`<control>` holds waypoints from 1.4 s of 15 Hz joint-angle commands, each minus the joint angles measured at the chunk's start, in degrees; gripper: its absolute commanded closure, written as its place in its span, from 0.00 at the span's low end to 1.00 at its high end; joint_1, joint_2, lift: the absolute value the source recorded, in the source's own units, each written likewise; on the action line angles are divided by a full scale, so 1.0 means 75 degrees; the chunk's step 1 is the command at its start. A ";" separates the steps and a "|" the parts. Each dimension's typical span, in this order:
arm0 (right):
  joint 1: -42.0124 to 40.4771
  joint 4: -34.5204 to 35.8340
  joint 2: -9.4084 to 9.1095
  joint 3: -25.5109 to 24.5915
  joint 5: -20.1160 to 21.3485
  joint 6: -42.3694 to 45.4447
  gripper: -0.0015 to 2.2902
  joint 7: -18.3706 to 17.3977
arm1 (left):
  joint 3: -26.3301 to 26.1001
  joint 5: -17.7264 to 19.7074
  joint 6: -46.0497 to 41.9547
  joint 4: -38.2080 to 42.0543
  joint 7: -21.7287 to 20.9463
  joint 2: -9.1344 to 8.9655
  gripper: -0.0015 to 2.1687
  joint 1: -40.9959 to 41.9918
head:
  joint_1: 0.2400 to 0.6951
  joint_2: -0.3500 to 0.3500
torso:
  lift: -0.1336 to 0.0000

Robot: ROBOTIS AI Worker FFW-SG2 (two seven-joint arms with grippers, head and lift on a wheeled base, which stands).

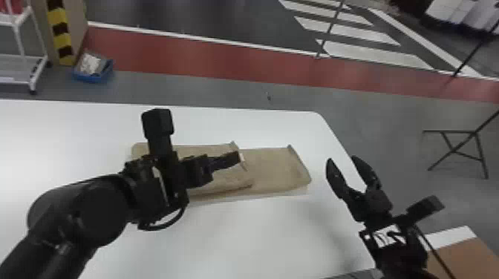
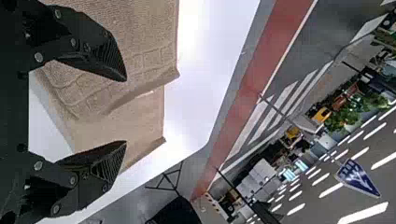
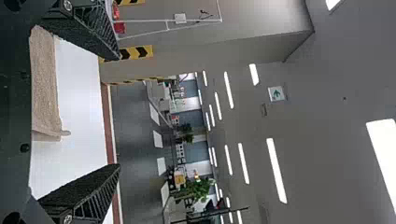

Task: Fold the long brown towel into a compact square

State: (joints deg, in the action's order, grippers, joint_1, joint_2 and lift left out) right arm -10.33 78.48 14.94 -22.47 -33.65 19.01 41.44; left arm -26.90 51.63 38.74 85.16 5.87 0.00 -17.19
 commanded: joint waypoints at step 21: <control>0.2209 0.0903 -0.0164 0.2456 0.2377 -0.6795 0.22 -0.2233 | 0.0798 -0.4423 -0.4561 0.1982 0.1292 0.2344 0.02 0.2046 | 1.00 0.36 | 0.07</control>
State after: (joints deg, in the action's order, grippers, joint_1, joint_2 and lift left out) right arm 6.25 85.28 13.78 -4.00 -16.06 -31.33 24.69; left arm -20.92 18.38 4.67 99.69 15.59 17.53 -2.02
